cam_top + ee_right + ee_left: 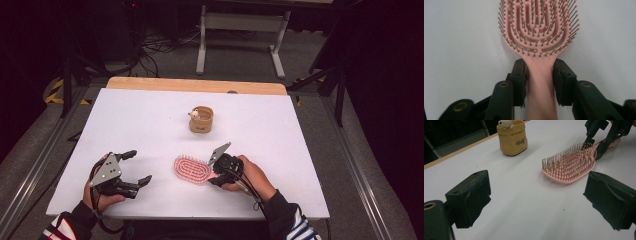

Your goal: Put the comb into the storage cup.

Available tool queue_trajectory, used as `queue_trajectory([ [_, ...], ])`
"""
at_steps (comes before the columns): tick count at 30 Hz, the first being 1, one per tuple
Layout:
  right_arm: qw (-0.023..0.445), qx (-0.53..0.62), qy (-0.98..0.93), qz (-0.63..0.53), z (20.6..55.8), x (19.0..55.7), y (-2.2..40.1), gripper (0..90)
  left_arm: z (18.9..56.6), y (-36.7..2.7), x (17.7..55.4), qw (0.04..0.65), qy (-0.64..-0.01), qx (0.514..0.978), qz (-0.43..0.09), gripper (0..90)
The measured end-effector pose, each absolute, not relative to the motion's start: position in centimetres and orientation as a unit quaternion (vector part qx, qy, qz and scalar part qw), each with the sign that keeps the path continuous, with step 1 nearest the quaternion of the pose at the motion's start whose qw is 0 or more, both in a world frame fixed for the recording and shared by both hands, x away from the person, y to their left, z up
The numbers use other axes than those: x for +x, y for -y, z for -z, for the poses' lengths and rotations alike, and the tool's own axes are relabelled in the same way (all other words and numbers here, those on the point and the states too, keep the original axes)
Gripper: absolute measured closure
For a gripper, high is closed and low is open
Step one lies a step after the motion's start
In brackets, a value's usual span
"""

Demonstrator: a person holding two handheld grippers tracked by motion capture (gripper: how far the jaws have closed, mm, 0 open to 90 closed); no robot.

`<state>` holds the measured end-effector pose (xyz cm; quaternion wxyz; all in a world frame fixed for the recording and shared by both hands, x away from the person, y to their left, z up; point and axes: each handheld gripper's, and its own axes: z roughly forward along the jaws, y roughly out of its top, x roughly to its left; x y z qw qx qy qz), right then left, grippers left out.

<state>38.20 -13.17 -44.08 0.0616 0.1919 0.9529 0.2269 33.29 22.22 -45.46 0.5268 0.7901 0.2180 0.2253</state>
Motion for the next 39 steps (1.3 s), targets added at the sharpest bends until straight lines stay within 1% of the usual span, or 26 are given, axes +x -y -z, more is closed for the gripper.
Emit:
queue_trajectory([
  [6, 0.067, 0.183, -0.953, -0.233, 44.1, 38.0, 13.3, 69.2, 45.5, -22.1, 33.3, 0.526, -0.22, 0.79, -0.224, 7.6],
  [15, 0.102, 0.173, -0.945, -0.256, 44.4, 37.0, 13.7, 69.6, 45.5, -22.0, 33.3, 0.523, -0.223, 0.792, -0.225, 8.3],
  [26, 0.184, 0.181, -0.911, -0.322, 44.0, 36.7, 14.6, 69.7, 45.6, -21.9, 33.5, 0.519, -0.224, 0.796, -0.215, 8.8],
  [39, 0.253, 0.213, -0.854, -0.402, 42.9, 36.3, 15.5, 69.8, 45.6, -21.8, 33.5, 0.525, -0.217, 0.796, -0.208, 8.5],
])
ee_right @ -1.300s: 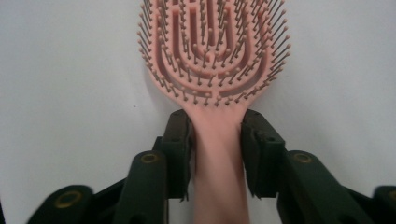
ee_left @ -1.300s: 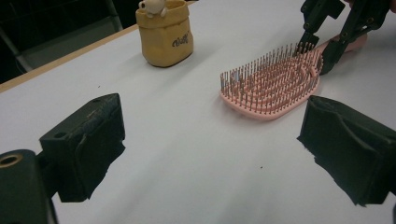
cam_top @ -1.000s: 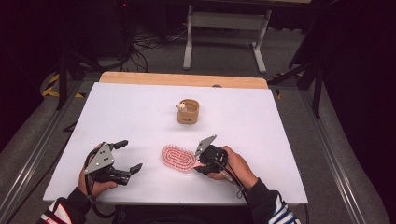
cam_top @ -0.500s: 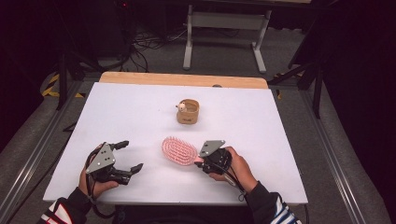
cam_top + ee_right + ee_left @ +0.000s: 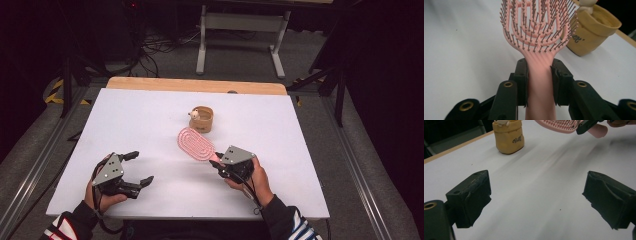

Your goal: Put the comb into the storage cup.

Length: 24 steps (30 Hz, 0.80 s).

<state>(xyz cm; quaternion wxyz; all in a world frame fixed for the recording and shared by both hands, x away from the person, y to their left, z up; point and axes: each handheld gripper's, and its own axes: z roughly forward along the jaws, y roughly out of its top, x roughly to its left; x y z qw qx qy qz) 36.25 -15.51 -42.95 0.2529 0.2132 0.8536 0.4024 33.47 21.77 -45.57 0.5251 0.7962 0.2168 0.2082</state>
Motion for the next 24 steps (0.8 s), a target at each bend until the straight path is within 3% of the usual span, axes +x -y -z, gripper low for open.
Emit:
queue_trajectory([
  [13, 0.292, 0.233, -0.822, -0.429, 42.5, 35.9, 15.8, 69.8, 45.4, -20.5, 34.1, 0.535, -0.214, 0.801, -0.167, 3.9],
  [24, 0.292, 0.237, -0.816, -0.438, 42.5, 35.8, 15.4, 69.9, 43.8, -18.3, 35.0, 0.561, -0.209, 0.79, -0.134, 10.1],
])
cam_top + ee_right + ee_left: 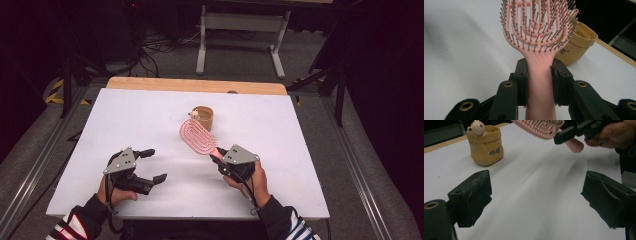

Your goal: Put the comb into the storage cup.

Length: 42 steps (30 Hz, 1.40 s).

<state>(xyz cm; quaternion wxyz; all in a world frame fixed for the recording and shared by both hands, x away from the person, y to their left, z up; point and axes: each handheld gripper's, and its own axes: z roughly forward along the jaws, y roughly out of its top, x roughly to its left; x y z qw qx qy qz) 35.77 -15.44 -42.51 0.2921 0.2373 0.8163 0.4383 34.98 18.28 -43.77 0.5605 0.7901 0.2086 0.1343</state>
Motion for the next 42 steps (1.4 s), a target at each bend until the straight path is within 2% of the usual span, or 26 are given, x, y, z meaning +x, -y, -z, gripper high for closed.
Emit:
queue_trajectory([
  [14, 0.293, 0.228, -0.811, -0.452, 42.5, 35.0, 14.4, 69.9, 42.0, -13.1, 37.0, 0.594, -0.218, 0.767, -0.105, 16.6],
  [26, 0.298, 0.215, -0.812, -0.453, 42.6, 34.5, 13.6, 70.0, 41.7, -11.7, 38.3, 0.628, -0.252, 0.734, -0.055, 22.1],
  [30, 0.309, 0.21, -0.811, -0.45, 42.5, 34.4, 13.4, 70.0, 41.5, -11.4, 38.5, 0.633, -0.257, 0.728, -0.055, 29.7],
  [36, 0.313, 0.214, -0.807, -0.451, 42.4, 34.4, 13.5, 70.1, 41.5, -11.1, 39.1, 0.647, -0.272, 0.71, -0.05, 46.4],
  [42, 0.32, 0.219, -0.804, -0.451, 42.4, 34.5, 13.5, 70.0, 41.3, -11.1, 39.3, 0.664, -0.265, 0.698, -0.035, 53.5],
])
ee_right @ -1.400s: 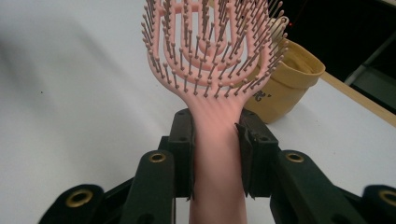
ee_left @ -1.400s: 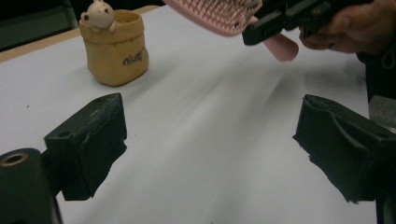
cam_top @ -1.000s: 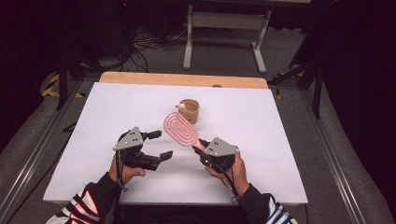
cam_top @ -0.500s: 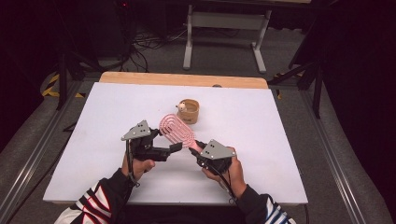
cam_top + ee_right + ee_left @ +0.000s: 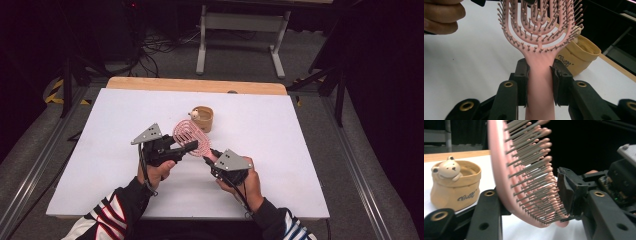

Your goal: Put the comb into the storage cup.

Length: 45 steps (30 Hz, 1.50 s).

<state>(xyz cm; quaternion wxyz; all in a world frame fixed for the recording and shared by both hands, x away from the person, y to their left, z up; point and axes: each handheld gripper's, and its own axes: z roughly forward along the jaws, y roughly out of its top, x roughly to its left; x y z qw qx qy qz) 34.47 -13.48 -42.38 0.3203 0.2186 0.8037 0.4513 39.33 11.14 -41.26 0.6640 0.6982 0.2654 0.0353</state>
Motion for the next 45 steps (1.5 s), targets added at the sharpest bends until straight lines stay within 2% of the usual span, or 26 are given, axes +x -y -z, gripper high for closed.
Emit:
queue_trajectory([
  [5, 0.32, 0.226, -0.801, -0.452, 42.5, 34.6, 13.4, 69.9, 40.8, -11.2, 39.3, 0.68, -0.237, 0.694, -0.023, 62.3],
  [13, 0.306, 0.23, -0.795, -0.471, 42.3, 34.7, 13.7, 68.4, 40.1, -11.0, 39.0, 0.68, -0.219, 0.698, -0.042, 63.4],
  [17, 0.298, 0.229, -0.792, -0.481, 42.3, 34.8, 14.0, 63.2, 39.8, -11.4, 38.9, 0.678, -0.217, 0.7, -0.058, 63.4],
  [20, 0.294, 0.231, -0.789, -0.488, 42.2, 34.8, 14.2, 51.5, 39.5, -11.9, 38.6, 0.673, -0.216, 0.703, -0.075, 63.5],
  [25, 0.291, 0.223, -0.781, -0.506, 41.8, 34.6, 14.9, 40.5, 39.3, -12.7, 37.9, 0.663, -0.202, 0.712, -0.11, 63.5],
  [29, 0.285, 0.221, -0.768, -0.529, 41.3, 34.4, 15.9, 35.1, 39.2, -13.0, 37.8, 0.654, -0.204, 0.718, -0.124, 63.5],
  [38, 0.341, 0.211, -0.74, -0.54, 40.5, 34.3, 18.3, 23.0, 39.1, -14.1, 37.8, 0.637, -0.211, 0.726, -0.154, 63.5],
  [45, 0.343, 0.224, -0.741, -0.531, 40.9, 34.7, 18.9, 19.5, 38.7, -14.9, 37.7, 0.636, -0.218, 0.721, -0.167, 63.5],
])
